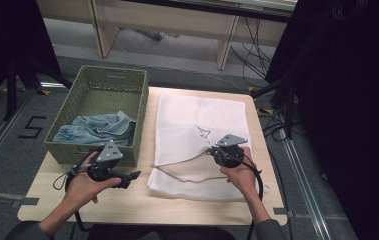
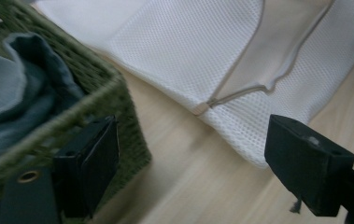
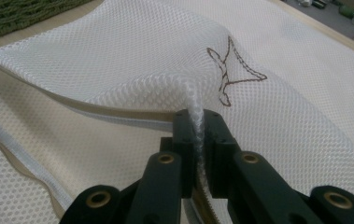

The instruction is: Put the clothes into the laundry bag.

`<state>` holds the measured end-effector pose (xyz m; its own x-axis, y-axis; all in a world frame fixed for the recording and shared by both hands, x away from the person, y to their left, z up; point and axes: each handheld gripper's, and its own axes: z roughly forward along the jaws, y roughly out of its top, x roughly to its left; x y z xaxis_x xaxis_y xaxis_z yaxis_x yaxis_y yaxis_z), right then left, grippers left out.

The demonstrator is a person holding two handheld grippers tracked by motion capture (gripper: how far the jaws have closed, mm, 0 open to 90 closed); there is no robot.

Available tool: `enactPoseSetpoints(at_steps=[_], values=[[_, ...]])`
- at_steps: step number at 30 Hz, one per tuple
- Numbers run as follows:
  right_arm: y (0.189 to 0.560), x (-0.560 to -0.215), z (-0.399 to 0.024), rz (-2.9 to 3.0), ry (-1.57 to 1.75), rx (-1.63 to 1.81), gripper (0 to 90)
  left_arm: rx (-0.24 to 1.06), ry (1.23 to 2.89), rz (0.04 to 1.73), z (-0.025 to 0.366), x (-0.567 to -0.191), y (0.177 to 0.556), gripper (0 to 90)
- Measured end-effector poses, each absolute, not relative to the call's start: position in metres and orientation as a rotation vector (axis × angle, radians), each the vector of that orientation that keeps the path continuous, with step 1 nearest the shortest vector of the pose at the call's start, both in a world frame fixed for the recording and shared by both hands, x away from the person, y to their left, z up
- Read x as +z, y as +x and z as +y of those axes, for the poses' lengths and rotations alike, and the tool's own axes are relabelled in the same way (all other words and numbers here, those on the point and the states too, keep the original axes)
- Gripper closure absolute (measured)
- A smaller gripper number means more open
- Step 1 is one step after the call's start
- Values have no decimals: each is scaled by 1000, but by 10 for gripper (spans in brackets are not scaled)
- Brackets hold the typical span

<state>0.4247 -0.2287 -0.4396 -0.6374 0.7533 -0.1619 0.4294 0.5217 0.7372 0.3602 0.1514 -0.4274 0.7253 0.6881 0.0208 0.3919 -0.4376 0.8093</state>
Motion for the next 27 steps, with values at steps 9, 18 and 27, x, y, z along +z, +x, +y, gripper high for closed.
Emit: enactPoseSetpoints(at_steps=[9,18,27], values=[[428,-425,-229,2254,940,948,856,503,1990,971,203,-395,396,164],[432,-417,-232,2257,969,978,855,451,2136,1066,241,-385,460,163],[435,-413,-228,2276,980,978,855,345,2185,1125,240,-404,514,148]])
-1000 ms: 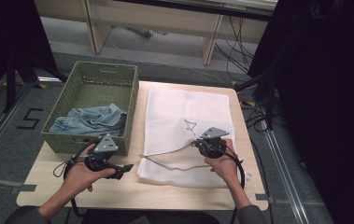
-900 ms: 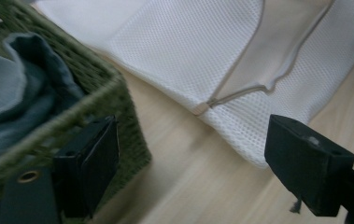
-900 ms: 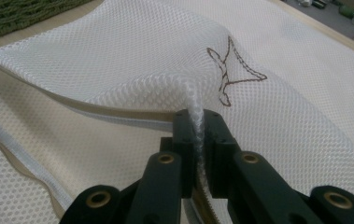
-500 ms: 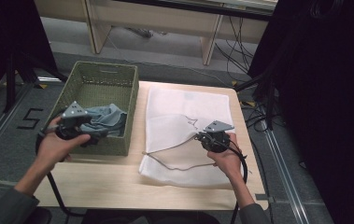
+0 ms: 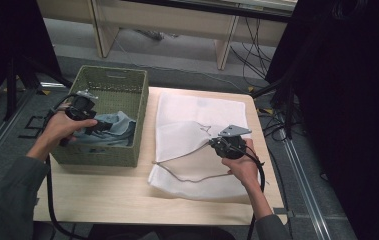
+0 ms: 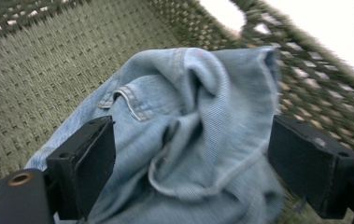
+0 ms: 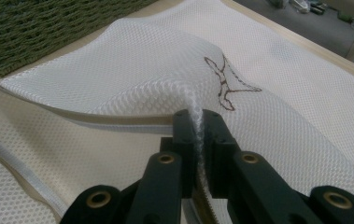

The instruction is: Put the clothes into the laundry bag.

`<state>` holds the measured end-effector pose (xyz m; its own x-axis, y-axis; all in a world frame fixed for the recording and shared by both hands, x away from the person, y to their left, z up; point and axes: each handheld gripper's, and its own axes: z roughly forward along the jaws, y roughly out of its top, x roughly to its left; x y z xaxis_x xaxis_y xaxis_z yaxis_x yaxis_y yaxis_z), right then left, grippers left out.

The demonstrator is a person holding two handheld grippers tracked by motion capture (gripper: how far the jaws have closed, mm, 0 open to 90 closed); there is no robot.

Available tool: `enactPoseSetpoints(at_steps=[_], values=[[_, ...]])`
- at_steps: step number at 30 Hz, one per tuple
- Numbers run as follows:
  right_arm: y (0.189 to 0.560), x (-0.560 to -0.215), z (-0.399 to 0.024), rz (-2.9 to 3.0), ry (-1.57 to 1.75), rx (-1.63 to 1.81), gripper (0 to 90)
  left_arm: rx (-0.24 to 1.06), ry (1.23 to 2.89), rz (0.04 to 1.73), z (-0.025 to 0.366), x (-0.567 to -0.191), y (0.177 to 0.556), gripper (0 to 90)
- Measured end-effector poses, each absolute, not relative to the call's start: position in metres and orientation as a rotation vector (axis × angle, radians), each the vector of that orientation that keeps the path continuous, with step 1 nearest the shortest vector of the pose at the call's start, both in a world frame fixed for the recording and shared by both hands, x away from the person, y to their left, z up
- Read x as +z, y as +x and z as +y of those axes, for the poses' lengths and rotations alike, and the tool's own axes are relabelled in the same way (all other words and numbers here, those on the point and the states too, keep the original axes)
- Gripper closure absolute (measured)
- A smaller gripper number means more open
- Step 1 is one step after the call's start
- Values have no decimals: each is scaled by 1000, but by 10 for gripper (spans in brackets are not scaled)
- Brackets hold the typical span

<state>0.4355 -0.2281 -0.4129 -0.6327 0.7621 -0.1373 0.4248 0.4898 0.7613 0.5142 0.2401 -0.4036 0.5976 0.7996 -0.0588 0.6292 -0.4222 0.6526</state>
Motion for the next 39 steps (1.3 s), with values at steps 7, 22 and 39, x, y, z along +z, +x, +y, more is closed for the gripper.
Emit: enactPoseSetpoints(at_steps=[7,22,39], values=[[436,-414,-227,2271,979,990,854,305,2350,1067,223,-423,537,151],[436,-418,-226,2268,979,987,852,169,2404,1174,208,-464,559,444],[437,-419,-229,2262,986,988,852,419,2165,1339,226,-417,563,376]])
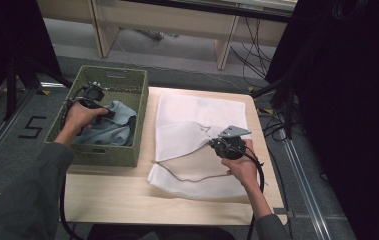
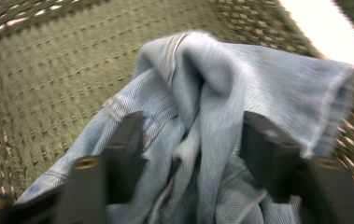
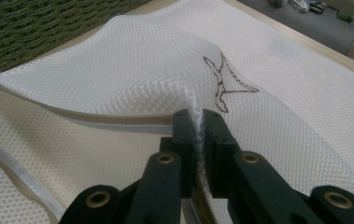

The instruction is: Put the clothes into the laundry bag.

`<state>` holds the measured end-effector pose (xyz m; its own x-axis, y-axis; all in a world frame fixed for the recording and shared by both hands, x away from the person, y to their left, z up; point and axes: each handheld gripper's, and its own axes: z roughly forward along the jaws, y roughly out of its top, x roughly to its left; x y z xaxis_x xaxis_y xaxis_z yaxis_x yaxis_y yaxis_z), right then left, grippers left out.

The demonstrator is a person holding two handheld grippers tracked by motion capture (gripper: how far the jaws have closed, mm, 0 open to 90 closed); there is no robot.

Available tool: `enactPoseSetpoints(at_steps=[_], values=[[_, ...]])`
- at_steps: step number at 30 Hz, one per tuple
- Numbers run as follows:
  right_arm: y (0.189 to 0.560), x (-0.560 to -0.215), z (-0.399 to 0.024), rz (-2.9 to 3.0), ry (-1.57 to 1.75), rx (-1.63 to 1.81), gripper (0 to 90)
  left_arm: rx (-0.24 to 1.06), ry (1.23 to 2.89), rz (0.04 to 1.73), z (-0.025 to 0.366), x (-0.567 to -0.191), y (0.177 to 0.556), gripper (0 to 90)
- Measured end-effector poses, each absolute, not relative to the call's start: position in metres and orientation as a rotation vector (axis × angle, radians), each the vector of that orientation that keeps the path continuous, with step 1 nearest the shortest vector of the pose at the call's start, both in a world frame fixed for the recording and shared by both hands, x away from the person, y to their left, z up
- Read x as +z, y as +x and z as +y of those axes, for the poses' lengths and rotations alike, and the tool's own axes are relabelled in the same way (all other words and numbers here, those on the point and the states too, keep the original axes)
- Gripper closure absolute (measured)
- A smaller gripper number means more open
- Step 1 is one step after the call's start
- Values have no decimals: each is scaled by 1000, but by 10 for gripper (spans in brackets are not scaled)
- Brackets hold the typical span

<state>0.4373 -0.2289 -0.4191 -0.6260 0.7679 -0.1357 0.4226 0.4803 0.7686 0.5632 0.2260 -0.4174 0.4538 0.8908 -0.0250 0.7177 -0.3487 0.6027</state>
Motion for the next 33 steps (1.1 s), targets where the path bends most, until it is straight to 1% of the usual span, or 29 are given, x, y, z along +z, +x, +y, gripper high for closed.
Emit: enactPoseSetpoints(at_steps=[1,4,6,8,11,14,16,21,23,25,27,30,31,32,33], values=[[437,-419,-229,2259,984,989,852,382,2191,1313,226,-416,561,306],[437,-419,-229,2256,982,992,852,280,2296,1260,222,-421,554,156],[437,-420,-228,2261,979,987,851,297,2360,1205,221,-427,550,143],[437,-420,-228,2257,979,991,851,300,2368,1187,221,-436,550,143],[437,-420,-228,2270,984,984,851,246,2388,1165,221,-450,550,124],[438,-421,-228,2261,979,989,850,209,2381,1156,221,-459,550,61],[438,-421,-228,2282,971,971,849,157,2369,1158,220,-461,551,0],[437,-422,-227,2280,995,979,849,141,2414,1120,211,-469,550,0],[436,-423,-226,2278,995,979,848,147,2420,1153,206,-472,550,0],[437,-422,-226,2279,995,979,848,177,2443,1157,202,-476,551,0],[437,-423,-226,2278,997,979,847,214,2520,1140,201,-477,554,0],[436,-423,-226,2275,996,981,847,225,2491,1190,197,-481,555,0],[437,-423,-226,2278,997,979,846,234,2490,1203,197,-481,556,9],[437,-423,-226,2280,996,978,847,237,2507,1208,198,-477,556,50],[437,-424,-225,2266,987,987,847,247,2508,1210,199,-475,556,132]])
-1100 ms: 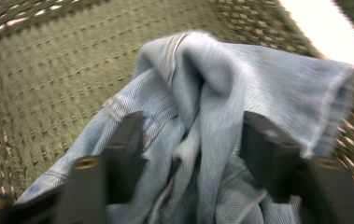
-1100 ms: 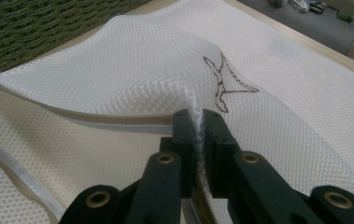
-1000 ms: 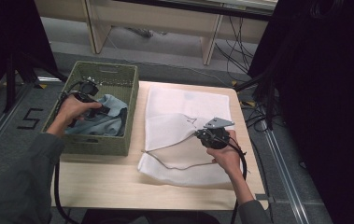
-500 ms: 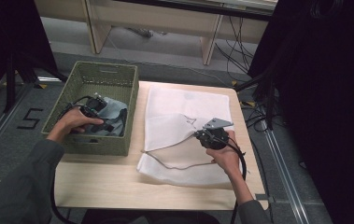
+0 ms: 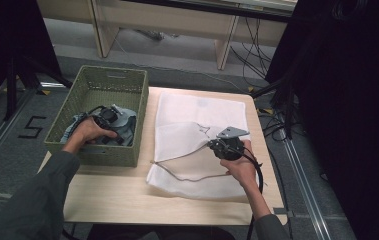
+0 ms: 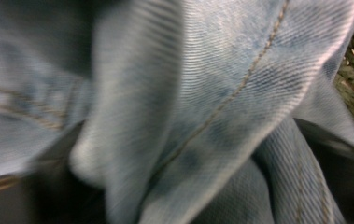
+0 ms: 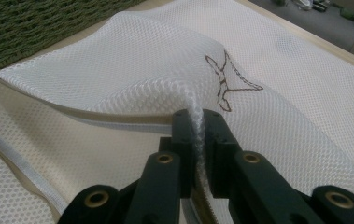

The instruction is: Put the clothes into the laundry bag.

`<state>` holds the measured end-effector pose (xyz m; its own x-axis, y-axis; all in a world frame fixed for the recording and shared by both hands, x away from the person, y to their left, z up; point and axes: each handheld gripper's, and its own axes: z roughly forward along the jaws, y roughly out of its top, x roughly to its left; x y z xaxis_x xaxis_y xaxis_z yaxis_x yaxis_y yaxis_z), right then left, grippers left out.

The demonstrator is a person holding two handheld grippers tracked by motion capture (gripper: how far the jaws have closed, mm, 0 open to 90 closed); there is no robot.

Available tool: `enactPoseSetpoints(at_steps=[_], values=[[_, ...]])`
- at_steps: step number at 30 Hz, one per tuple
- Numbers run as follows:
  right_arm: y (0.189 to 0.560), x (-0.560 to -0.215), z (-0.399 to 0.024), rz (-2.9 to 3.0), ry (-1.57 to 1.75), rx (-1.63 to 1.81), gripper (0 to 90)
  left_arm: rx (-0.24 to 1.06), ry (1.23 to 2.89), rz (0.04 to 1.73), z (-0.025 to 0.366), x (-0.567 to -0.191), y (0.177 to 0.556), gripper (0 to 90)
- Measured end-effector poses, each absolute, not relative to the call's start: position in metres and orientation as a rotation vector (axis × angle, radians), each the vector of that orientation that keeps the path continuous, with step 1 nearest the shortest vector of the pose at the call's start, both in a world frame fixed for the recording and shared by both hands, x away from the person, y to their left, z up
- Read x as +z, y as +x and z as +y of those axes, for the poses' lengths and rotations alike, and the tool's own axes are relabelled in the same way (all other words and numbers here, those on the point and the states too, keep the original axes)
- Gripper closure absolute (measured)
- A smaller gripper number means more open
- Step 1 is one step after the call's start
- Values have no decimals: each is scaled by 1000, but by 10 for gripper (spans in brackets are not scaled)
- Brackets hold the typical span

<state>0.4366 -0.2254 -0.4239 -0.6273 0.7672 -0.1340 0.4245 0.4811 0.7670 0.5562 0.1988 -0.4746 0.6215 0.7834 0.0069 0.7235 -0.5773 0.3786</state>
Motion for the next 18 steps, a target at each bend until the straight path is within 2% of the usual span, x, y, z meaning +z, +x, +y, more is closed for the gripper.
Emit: enactPoseSetpoints(at_steps=[1,3,4,12,18], values=[[437,-424,-226,2266,969,982,847,268,2522,1190,201,-470,556,216],[438,-423,-226,2266,974,981,850,345,2494,1195,206,-465,556,535],[438,-423,-226,2269,973,976,851,340,2483,1198,208,-464,556,613],[436,-422,-226,2272,998,974,853,408,2431,1192,212,-456,554,698],[438,-421,-228,2265,983,977,852,425,2346,1192,224,-435,549,707]])
